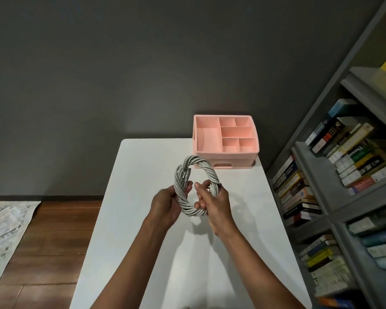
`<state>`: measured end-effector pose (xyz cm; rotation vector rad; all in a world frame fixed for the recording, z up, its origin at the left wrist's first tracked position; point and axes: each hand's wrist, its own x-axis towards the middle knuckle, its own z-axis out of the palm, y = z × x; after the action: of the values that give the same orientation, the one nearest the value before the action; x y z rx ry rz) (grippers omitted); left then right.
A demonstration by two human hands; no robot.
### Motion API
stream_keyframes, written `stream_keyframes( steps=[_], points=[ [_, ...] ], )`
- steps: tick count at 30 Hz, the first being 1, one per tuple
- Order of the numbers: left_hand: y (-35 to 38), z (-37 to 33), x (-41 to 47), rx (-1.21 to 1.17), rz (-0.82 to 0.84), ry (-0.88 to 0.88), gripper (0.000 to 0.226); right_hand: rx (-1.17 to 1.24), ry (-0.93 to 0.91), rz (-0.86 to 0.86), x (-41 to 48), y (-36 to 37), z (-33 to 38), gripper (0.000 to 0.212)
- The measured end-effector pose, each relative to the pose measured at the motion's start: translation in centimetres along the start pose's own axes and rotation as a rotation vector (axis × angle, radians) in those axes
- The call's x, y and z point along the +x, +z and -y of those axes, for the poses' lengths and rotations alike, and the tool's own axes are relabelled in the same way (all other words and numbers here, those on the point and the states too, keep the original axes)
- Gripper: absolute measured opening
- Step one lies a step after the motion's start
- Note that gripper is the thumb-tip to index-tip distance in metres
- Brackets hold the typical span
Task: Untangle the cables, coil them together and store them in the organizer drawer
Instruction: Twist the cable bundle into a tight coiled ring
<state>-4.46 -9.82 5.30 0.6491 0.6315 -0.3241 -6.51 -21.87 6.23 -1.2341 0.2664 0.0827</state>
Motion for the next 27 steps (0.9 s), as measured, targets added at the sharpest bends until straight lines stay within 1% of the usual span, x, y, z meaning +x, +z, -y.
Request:
stream_keyframes(
  steps=[2, 3, 4, 5, 7, 9, 11, 15, 17, 21, 23, 25, 27],
  points=[
    [-0.2, -0.3, -0.2, 0.007, 0.065, 0.006, 0.060, -0.024, -0.010, -0.021, 0.1, 0.0, -0.1, 0.024],
    [-0.2, -0.5, -0.2, 0.031, 0.121, 0.001, 0.070, -0.025, -0.008, -0.018, 0.2, 0.0, -0.1, 0.023],
    [-0.3, -0.6, -0.3, 0.106, 0.157, 0.004, 0.076, -0.024, -0.005, -0.015, 0.2, -0.1, 0.0, 0.024],
    [-0.1, -0.6, -0.4, 0.193, 0.205, 0.010, 0.074, -0.027, -0.002, -0.012, 0.3, -0.1, 0.0, 0.024],
    [0.4, -0.6, -0.6, 0.356, 0.242, 0.061, 0.059, -0.044, 0.009, -0.010, 0.3, -0.2, 0.0, 0.023],
    [0.8, -0.6, -0.6, 0.412, 0.176, 0.119, 0.047, -0.056, 0.033, -0.009, 0.4, -0.3, -0.1, 0.023],
    [0.7, -0.6, -0.5, 0.438, 0.128, 0.111, 0.042, -0.047, 0.087, -0.005, 0.6, -0.5, -0.3, 0.021],
    [0.8, -0.8, -0.7, 0.401, 0.070, 0.016, 0.042, 0.062, 0.258, -0.009, 0.6, -1.3, -0.7, 0.014],
    [0.9, -0.7, -0.8, 0.349, 0.072, -0.014, 0.042, 0.107, 0.315, -0.030, 0.8, -1.4, -0.6, 0.018],
    [1.0, -0.7, -1.2, 0.178, 0.159, -0.084, 0.040, 0.255, 0.410, -0.096, 1.3, -1.0, 0.0, 0.021],
    [1.1, -1.0, -1.5, 0.143, 0.230, -0.104, 0.037, 0.317, 0.449, -0.111, 1.4, -0.9, 0.1, 0.021],
    [1.0, -1.2, -1.8, 0.130, 0.295, -0.121, 0.037, 0.317, 0.426, -0.137, 1.5, -1.1, 0.1, 0.020],
    [0.7, -1.2, -2.3, 0.124, 0.344, -0.115, 0.037, 0.232, 0.322, -0.157, 1.7, -1.3, 0.3, 0.016]
  ],
)
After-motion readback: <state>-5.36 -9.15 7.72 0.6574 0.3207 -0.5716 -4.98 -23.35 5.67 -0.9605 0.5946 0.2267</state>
